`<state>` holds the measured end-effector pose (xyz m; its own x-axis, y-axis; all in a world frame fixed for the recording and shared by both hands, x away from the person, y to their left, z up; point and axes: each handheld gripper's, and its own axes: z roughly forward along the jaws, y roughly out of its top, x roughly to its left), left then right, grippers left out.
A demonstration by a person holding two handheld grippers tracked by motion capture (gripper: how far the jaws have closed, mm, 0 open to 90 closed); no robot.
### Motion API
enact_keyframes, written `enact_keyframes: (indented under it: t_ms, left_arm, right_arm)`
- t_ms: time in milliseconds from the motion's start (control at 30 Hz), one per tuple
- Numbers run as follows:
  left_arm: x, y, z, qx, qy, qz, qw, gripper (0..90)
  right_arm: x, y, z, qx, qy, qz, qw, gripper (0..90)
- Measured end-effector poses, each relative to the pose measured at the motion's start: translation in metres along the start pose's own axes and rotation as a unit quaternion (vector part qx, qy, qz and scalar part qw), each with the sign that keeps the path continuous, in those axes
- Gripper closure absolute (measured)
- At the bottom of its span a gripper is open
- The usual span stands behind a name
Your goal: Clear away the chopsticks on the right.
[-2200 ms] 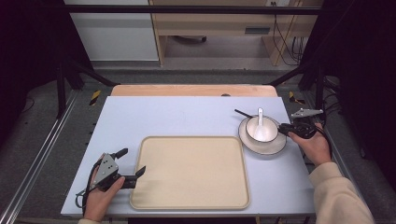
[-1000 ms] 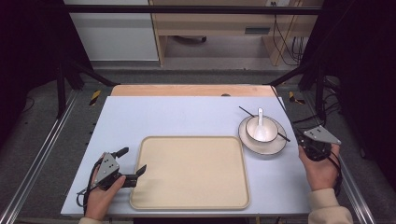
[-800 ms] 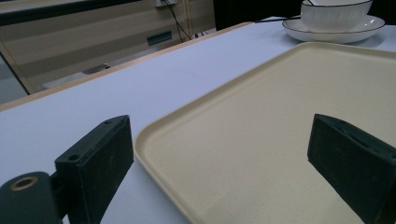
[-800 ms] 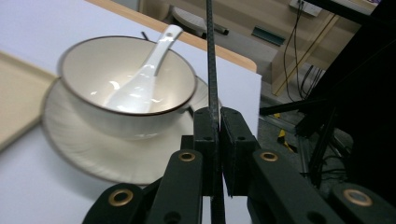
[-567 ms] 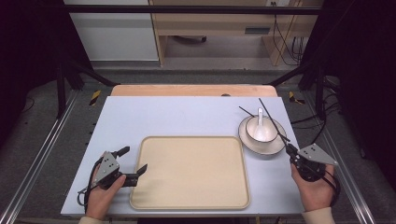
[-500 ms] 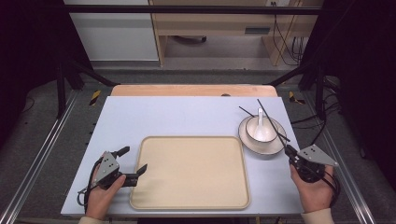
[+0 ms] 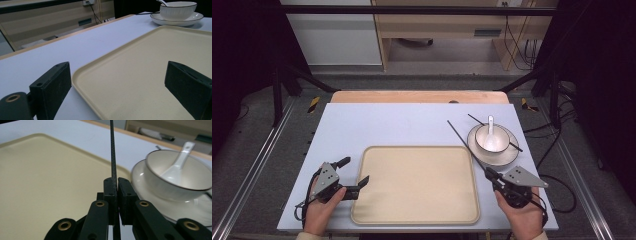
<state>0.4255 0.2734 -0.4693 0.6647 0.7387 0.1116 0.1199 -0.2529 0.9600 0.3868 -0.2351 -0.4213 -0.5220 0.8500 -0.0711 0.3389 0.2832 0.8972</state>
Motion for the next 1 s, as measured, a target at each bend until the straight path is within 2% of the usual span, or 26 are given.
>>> enact_keyframes:
  t_ms: [33,67,100,133,167,333,400,567,700,833,1000]
  left_arm:
    - [0.0,0.0,0.0,0.0,0.0,0.0,1.0,6.7]
    - [0.001,0.0,0.0,-0.001,0.001,-0.002,1.0,6.6]
    - [0.001,0.0,0.0,-0.001,0.001,-0.002,1.0,6.7]
    - [0.001,0.0,-0.001,-0.001,0.001,-0.003,1.0,6.7]
    - [0.001,0.0,-0.001,-0.001,0.001,-0.003,1.0,6.7]
    - [0.001,-0.002,0.0,0.0,-0.001,-0.003,1.0,6.7]
    - [0.001,-0.004,-0.002,0.005,-0.001,-0.002,1.0,6.6]
    - [0.0,-0.005,-0.012,0.007,0.007,-0.001,1.0,6.6]
    - [0.001,-0.006,-0.026,0.005,0.023,-0.007,0.9997,6.6]
    - [0.003,-0.007,-0.024,0.003,0.027,-0.013,0.9995,6.6]
    - [0.001,-0.006,-0.02,0.006,0.021,-0.008,0.9997,6.6]
  right_arm:
    - [0.0,0.0,0.0,0.0,0.0,0.0,1.0,85.5]
    - [0.008,-0.001,0.005,0.01,0.019,0.005,0.9998,85.5]
    - [0.008,-0.001,0.005,0.01,0.019,0.005,0.9998,85.5]
    - [0.015,-0.001,0.011,0.023,0.035,0.014,0.999,85.5]
    - [0.017,-0.001,0.013,0.027,0.042,0.018,0.9986,85.5]
    - [0.027,-0.002,0.026,0.048,0.084,0.052,0.9939,85.5]
    - [0.03,-0.001,0.031,0.056,0.092,0.055,0.9927,85.5]
    - [0.035,0.002,0.04,0.066,0.103,0.06,0.9906,85.5]
    - [0.036,0.003,0.045,0.073,0.108,0.062,0.9895,85.5]
    - [0.037,0.001,0.046,0.08,0.108,0.061,0.989,85.5]
    - [0.042,-0.002,0.045,0.089,0.104,0.06,0.9888,85.5]
